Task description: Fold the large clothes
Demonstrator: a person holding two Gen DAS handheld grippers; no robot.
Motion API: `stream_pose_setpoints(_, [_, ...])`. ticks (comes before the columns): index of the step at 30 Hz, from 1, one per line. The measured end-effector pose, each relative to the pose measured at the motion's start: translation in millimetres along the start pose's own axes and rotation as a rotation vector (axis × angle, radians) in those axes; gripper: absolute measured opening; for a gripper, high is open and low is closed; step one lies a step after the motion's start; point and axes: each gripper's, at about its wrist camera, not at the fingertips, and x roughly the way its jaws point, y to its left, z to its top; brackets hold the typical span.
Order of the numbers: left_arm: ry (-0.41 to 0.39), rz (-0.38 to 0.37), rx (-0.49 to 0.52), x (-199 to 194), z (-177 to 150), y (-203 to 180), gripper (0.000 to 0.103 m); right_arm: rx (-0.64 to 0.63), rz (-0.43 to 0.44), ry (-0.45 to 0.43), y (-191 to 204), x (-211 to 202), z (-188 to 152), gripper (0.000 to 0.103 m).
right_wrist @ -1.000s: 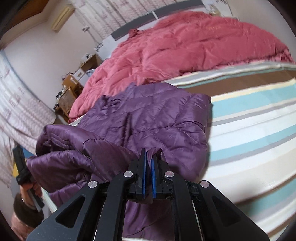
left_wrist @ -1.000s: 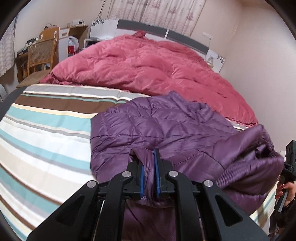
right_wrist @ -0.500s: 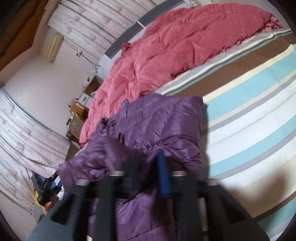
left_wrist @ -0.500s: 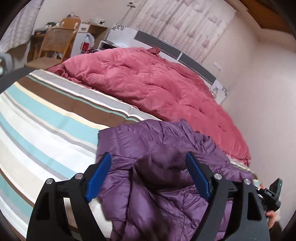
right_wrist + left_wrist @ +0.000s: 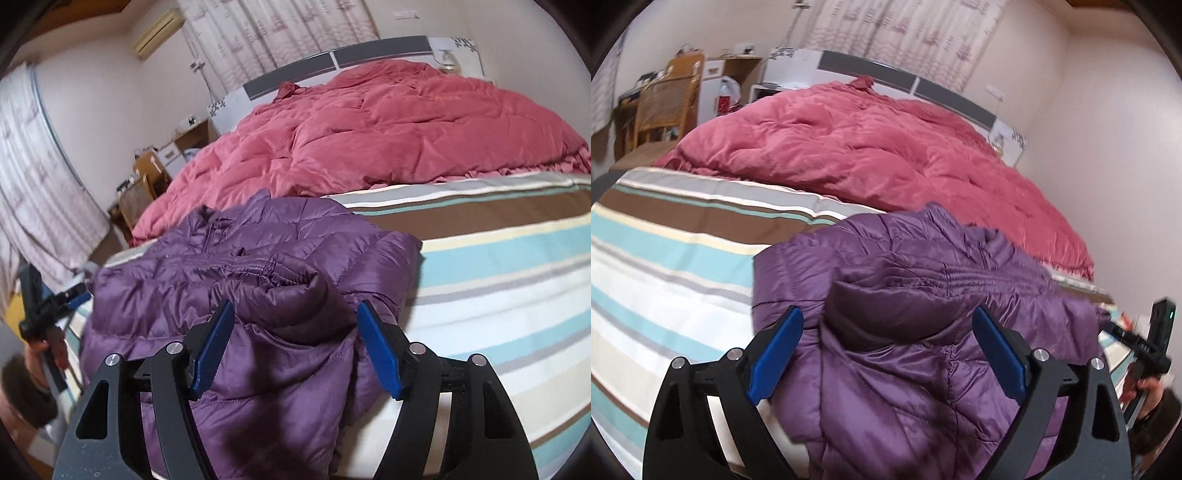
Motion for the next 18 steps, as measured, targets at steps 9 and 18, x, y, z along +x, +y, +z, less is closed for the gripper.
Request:
stream_pose_setpoints(9, [0.049, -0.012, 0.027, 10, -4, -10, 0.026, -0.060, -0.014, 0.033, 6, 17, -8, 0.023])
stream_pose_setpoints(18, [-0.088, -0.014, 0.034, -40, 36, -21, 0.013, 0.003, 0.002, -0.080, 15, -29, 35, 0.011])
